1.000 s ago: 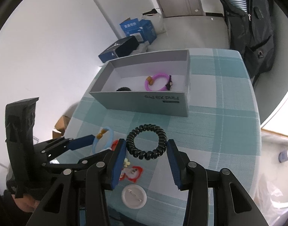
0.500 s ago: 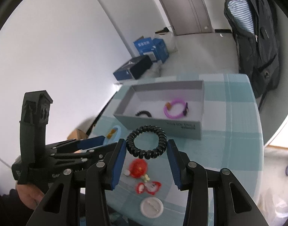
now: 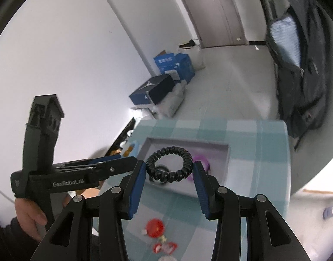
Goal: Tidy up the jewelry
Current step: 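Carry the blue ring and black bracelet over the gray box with both grippers, then open both grippers to drop the ring and bracelet into the box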
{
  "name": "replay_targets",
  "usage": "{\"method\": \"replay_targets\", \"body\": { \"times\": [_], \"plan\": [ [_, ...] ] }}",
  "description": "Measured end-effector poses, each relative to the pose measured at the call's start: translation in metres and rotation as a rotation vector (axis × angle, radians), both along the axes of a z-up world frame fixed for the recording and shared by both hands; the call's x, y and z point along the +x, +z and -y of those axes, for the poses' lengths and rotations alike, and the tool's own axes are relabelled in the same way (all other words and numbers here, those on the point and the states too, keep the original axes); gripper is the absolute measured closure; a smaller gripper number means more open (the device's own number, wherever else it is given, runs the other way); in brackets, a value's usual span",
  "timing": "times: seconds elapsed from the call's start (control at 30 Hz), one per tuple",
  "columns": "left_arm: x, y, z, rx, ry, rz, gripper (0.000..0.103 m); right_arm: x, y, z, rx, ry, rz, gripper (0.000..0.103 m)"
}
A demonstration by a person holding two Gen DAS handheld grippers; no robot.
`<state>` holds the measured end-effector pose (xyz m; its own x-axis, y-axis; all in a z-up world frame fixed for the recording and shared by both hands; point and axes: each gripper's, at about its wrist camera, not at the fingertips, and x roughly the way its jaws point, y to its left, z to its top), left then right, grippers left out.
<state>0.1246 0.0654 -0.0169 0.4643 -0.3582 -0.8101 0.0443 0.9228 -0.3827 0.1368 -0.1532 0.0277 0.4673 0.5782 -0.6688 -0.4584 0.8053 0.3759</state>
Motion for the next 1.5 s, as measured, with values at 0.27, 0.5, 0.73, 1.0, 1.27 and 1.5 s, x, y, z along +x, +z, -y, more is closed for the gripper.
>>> {"method": "replay_targets", "body": {
  "times": [0.27,0.5,0.73,1.0,1.27,1.5],
  "plan": [
    [0.027,-0.034,-0.01,-0.064,-0.017,-0.093,0.047,0.038,-0.022,-0.016,-0.043,0.036,-0.012,0.06],
    [0.041,-0.048,-0.014,-0.084,-0.042,-0.141,0.047,0.054,-0.055,-0.019,-0.053,0.041,-0.112,0.06],
    [0.052,-0.06,-0.014,-0.123,-0.019,-0.187,0.047,0.057,-0.065,-0.02,-0.08,0.046,-0.143,0.06],
    [0.05,-0.056,-0.004,-0.102,-0.06,-0.172,0.047,0.061,-0.064,-0.018,-0.076,0.031,-0.149,0.06],
    [0.048,-0.052,-0.006,-0.12,-0.052,-0.143,0.047,0.059,-0.06,-0.02,-0.089,0.027,-0.128,0.058],
    [0.044,-0.047,0.001,-0.055,-0.08,-0.139,0.036,0.057,-0.054,-0.017,-0.086,0.01,-0.105,0.05]
  ]
}}
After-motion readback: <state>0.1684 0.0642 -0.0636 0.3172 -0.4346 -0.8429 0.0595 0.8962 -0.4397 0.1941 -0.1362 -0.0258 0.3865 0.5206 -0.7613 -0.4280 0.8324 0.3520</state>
